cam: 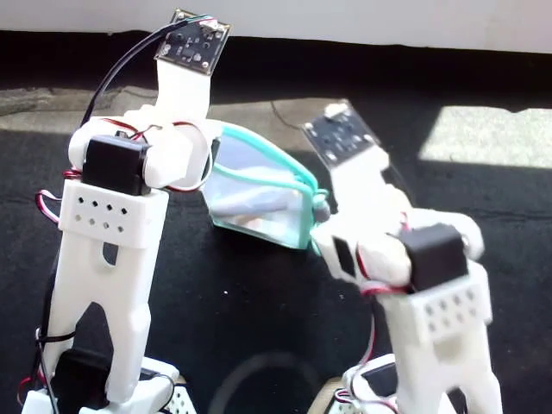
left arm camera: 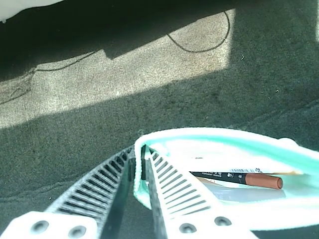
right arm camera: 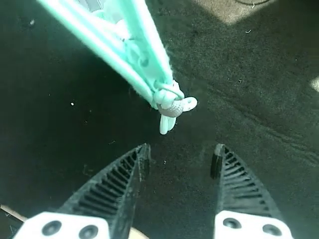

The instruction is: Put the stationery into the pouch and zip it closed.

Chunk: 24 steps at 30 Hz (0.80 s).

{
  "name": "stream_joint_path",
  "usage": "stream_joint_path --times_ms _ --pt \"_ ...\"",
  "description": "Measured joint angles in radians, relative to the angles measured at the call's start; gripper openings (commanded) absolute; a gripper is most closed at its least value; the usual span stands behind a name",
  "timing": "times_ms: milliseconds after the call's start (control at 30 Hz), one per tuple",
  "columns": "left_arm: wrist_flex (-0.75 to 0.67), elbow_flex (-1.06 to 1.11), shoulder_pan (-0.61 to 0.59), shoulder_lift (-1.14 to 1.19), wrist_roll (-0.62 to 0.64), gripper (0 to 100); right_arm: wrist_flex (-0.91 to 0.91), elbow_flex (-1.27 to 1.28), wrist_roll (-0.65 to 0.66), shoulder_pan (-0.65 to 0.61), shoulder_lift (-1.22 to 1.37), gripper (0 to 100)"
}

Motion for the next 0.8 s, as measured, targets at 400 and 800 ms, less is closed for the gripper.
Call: stream_joint_path --times_ms 400,800 --pt "0.0 0.0 0.0 0.0 0.0 1 -0.287 0.411 -0.035 0.0 -0.066 35.7" --pt "0.0 0.0 -0.051 0.0 0.0 1 -0.623 0.881 0.02 0.0 -0.423 35.7"
